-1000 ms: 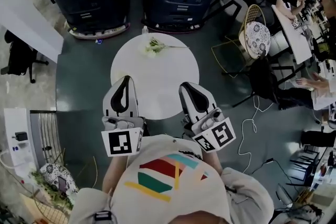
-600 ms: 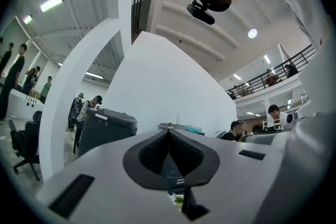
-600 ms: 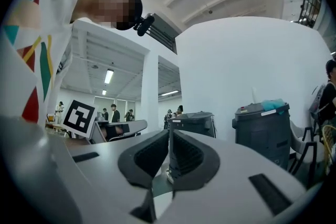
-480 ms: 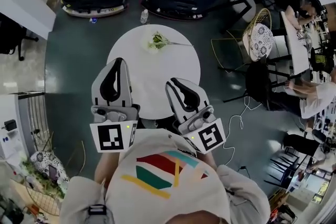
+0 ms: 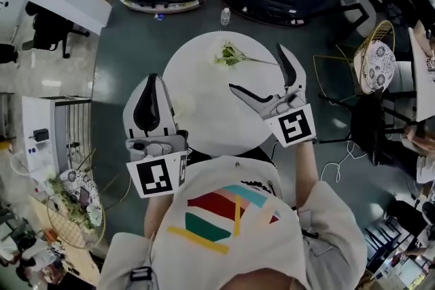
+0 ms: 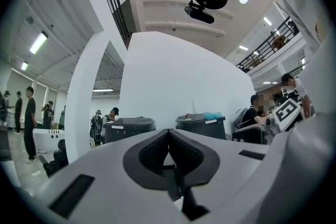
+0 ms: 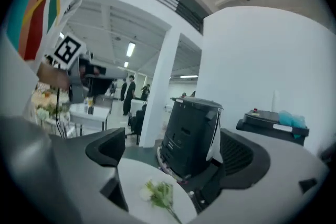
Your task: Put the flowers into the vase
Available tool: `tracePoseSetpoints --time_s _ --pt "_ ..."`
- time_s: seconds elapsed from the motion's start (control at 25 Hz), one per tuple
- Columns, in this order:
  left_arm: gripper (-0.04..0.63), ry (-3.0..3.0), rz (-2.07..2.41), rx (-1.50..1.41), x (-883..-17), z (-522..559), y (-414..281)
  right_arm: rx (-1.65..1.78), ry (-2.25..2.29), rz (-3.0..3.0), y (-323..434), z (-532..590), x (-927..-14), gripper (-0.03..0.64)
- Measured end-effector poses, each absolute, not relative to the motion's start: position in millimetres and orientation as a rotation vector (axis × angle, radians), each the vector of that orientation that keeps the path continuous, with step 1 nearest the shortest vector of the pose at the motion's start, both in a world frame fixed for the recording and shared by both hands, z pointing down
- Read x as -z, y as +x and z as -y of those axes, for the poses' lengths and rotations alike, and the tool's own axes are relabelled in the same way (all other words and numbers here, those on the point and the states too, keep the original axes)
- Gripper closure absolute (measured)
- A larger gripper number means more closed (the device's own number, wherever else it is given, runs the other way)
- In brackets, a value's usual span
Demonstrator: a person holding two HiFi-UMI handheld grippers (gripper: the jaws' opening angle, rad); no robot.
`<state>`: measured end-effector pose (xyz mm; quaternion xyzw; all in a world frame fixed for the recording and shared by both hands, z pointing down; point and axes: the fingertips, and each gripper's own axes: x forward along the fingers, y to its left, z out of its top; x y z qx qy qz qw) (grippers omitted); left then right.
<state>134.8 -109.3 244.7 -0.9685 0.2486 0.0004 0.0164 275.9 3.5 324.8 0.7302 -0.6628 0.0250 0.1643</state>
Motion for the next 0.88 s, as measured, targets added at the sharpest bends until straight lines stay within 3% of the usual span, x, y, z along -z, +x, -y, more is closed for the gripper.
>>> tracePoseSetpoints --time_s 0.64,0.88 --pt "0.591 -2.967 -1.217 0.135 -313.5 145.8 78.1 -0.615 1.032 1.823 337.6 54.5 -587.3 0.083" --pt "0.591 -2.917 -1.377 0.226 -336.2 164.8 32.8 -0.942 0.986 1.735 343.1 58.6 -663.0 0.084"
